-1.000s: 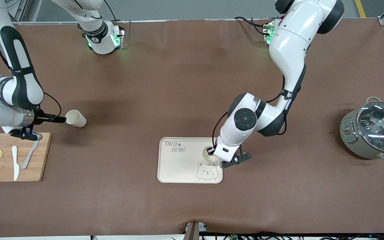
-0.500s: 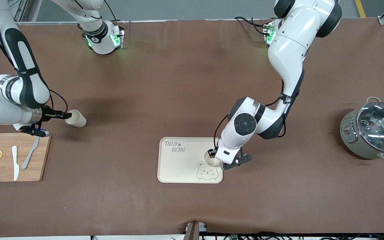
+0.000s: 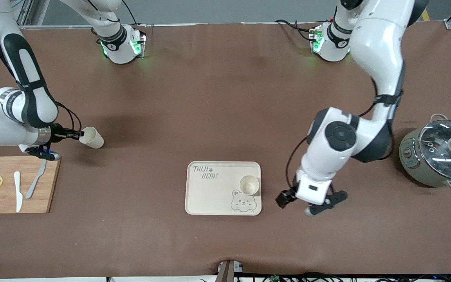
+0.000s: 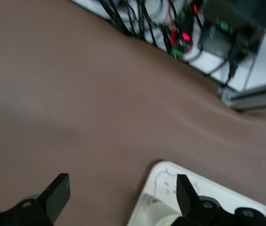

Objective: Place white IKEA cup upright on tray with both arms
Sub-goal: 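Retract the left gripper while the right gripper reaches the other cup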

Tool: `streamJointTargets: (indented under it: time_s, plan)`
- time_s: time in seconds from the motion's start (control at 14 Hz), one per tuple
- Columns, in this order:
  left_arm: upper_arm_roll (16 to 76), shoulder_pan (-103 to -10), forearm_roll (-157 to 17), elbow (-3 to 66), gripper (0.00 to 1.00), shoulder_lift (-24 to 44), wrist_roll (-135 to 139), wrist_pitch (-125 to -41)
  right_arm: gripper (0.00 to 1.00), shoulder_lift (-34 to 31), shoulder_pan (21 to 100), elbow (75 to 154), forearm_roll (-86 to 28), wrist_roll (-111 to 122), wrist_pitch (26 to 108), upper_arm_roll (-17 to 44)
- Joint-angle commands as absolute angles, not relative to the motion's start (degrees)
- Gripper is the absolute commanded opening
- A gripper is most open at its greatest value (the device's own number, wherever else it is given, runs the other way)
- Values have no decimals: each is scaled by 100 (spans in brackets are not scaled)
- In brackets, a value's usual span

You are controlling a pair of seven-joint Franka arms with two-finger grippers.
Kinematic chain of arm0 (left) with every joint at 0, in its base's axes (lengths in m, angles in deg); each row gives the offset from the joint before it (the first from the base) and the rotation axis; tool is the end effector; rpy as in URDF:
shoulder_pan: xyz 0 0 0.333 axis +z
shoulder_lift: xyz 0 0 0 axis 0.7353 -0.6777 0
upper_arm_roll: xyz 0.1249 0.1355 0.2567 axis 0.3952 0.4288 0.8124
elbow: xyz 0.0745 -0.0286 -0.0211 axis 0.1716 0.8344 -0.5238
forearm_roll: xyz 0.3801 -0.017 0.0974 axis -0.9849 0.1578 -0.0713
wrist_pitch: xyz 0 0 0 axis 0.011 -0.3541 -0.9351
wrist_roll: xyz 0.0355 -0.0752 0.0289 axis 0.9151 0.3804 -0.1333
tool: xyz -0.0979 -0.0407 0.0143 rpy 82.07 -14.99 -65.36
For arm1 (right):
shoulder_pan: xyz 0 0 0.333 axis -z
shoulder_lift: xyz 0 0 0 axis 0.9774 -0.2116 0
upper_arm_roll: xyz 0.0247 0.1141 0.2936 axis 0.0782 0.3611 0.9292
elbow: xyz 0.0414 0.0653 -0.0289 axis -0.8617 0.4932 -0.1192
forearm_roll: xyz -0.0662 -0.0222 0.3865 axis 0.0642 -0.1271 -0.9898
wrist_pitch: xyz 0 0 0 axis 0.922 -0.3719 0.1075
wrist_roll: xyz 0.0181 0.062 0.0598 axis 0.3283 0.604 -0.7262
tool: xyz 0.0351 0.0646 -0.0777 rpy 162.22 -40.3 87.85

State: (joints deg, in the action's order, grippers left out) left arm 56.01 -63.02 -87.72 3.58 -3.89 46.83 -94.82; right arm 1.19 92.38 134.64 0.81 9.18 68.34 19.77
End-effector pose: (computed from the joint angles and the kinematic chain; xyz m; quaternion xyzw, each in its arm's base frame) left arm 0.7179 -0.2769 0.3928 0.9629 0.2180 0.1415 0.0731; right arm 0.5297 -0.1216 0.2324 -0.9700 0.1397 0.1838 0.0761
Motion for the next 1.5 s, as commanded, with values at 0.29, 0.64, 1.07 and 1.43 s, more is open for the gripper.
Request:
streamJointTargets:
  time_s: [0.29, 0.64, 1.07, 1.43]
  plan:
    - [5542, -4957, -9020, 551, 100, 560, 3193, -8476, 0, 349, 9194, 13321, -915, 931, 6817, 2031]
    - [5542, -4435, -9002, 551, 100, 1008, 2285, -7266, 0, 648, 8632, 13206, -960, 1826, 6764, 2031]
    - [5524, -4250, -8591, 551, 100, 1826, 1725, -5789, 0, 570, 7815, 12652, -969, 3336, 6781, 2031]
    - [5524, -4136, -8194, 823, 100, 2467, 1442, -4917, 0, -87, 6998, 11785, -969, 5777, 6703, 2031]
